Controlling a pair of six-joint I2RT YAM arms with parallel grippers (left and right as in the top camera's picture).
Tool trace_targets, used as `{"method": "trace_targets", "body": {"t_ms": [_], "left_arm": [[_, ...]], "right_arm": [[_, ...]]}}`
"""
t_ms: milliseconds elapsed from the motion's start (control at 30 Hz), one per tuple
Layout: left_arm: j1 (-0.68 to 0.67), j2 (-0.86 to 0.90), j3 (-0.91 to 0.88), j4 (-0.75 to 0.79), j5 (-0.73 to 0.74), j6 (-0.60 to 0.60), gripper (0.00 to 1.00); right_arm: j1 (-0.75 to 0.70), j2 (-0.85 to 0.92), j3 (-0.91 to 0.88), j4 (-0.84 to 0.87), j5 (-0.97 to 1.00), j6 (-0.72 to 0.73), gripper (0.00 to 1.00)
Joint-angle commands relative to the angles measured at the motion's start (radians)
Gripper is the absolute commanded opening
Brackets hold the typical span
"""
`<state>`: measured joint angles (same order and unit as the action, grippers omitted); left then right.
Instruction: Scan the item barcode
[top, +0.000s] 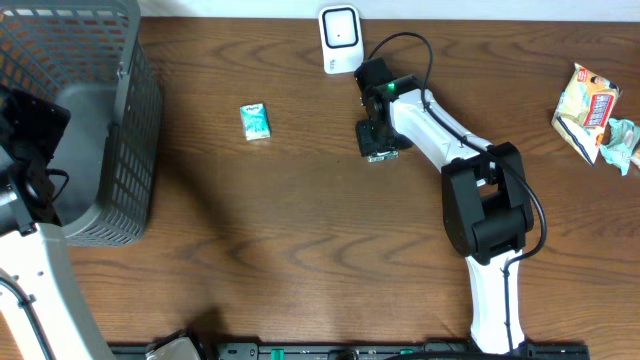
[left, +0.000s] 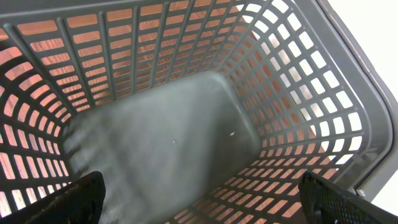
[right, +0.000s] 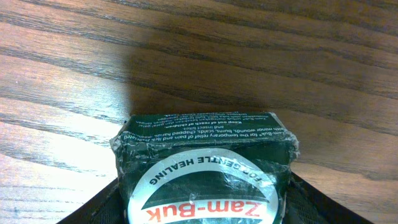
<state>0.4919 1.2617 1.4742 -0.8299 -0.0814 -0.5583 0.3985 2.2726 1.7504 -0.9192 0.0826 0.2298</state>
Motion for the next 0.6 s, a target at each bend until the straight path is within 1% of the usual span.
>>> {"method": "trace_targets", "body": {"t_ms": [0, 33, 133, 233, 333, 367, 400, 433, 467, 500, 567], "left_arm": [[0.002, 0.006, 0.002, 0.000, -0.009, -0.008, 0.98], [0.002, 0.006, 0.003, 0.000, -0.009, -0.008, 0.98], [0.002, 0.006, 0.003, 0.000, -0.009, -0.008, 0.98], [0.002, 0.006, 0.002, 0.000, -0.009, -0.008, 0.98], [0.002, 0.006, 0.002, 0.000, -0.009, -0.008, 0.98], [0.002, 0.006, 0.002, 0.000, -0.009, -0.008, 0.98], [0.002, 0.006, 0.003, 0.000, -0.009, -0.008, 0.97], [0.002, 0.006, 0.003, 0.000, -0.009, -0.008, 0.98], [0.002, 0.006, 0.003, 0.000, -0.009, -0.008, 0.98], [0.002, 0.006, 0.002, 0.000, -0.009, -0.008, 0.98], [0.002, 0.006, 0.003, 0.000, -0.009, -0.008, 0.98]], "right_arm": [[0.008, 0.038, 0.003, -0.010, 0.019, 0.001, 0.60], [0.008, 0.038, 0.025, -0.018, 0.011, 0.001, 0.60], [0.005, 0.035, 0.089, -0.050, -0.094, 0.001, 0.60], [-0.011, 0.035, 0.137, -0.066, -0.280, 0.001, 0.60], [-0.061, 0.035, 0.150, -0.064, -0.603, 0.001, 0.61], [-0.074, 0.035, 0.150, -0.064, -0.657, 0.001, 0.61], [-0.106, 0.035, 0.150, -0.064, -0.813, 0.001, 0.60], [-0.113, 0.035, 0.150, -0.064, -0.844, 0.001, 0.59], [-0.140, 0.035, 0.150, -0.061, -0.982, 0.001, 0.60], [-0.154, 0.035, 0.150, -0.060, -1.048, 0.001, 0.60], [-0.210, 0.035, 0.150, -0.061, -1.306, 0.002, 0.60]]}}
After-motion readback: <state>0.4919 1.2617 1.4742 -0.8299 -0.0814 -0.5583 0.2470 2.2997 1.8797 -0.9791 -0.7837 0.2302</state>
